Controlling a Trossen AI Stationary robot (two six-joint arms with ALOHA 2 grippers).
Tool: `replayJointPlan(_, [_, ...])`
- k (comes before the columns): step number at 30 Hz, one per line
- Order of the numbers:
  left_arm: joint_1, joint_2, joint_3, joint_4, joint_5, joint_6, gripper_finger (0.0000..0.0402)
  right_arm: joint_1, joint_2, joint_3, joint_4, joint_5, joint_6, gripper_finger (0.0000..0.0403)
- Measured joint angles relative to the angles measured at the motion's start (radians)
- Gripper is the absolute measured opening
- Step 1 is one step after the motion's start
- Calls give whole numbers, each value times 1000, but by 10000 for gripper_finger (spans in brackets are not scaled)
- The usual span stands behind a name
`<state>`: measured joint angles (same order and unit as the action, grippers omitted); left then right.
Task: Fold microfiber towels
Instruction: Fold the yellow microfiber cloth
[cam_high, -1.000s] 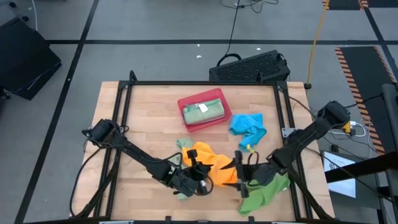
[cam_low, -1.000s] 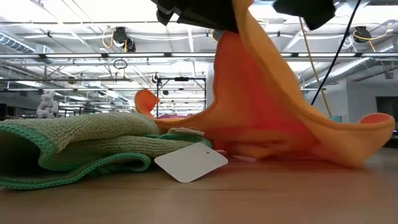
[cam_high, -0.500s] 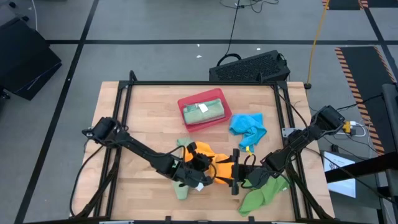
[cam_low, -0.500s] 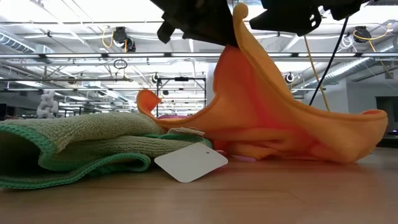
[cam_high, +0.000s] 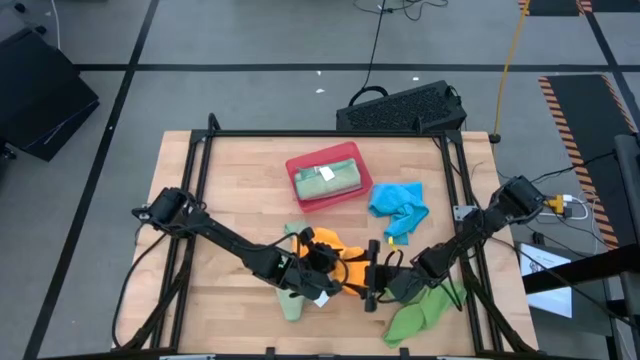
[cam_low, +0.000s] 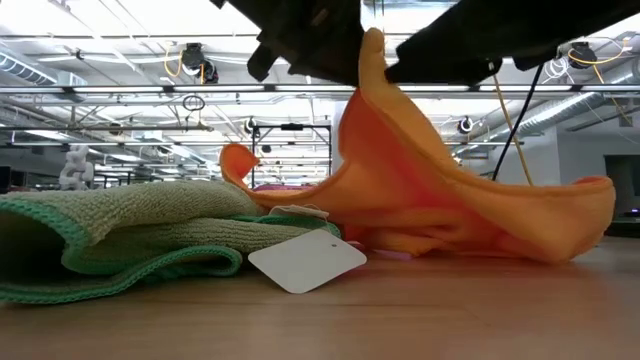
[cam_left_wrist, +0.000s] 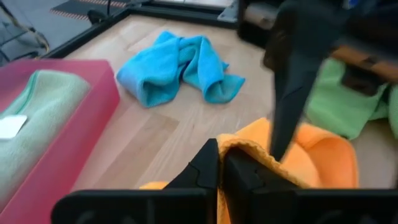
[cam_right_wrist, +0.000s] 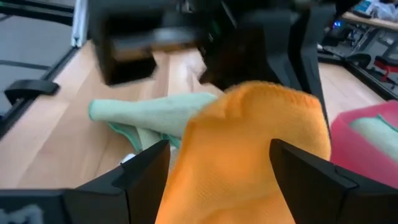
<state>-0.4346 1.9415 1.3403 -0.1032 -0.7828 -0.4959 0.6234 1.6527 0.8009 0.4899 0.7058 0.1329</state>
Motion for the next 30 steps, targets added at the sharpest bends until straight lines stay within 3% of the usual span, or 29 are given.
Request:
replayJointPlan(7, [8,0,0,-46,9,-67,12,-1,0,0,15,-2,-10,267])
replayJointPlan(14, [7,0,0,-3,59,-69,13,-3,0,0,7,-3,-9,267])
replayJointPlan(30, [7,0,0,1,67,-64,12,-16,1,0,7,-2,43,267])
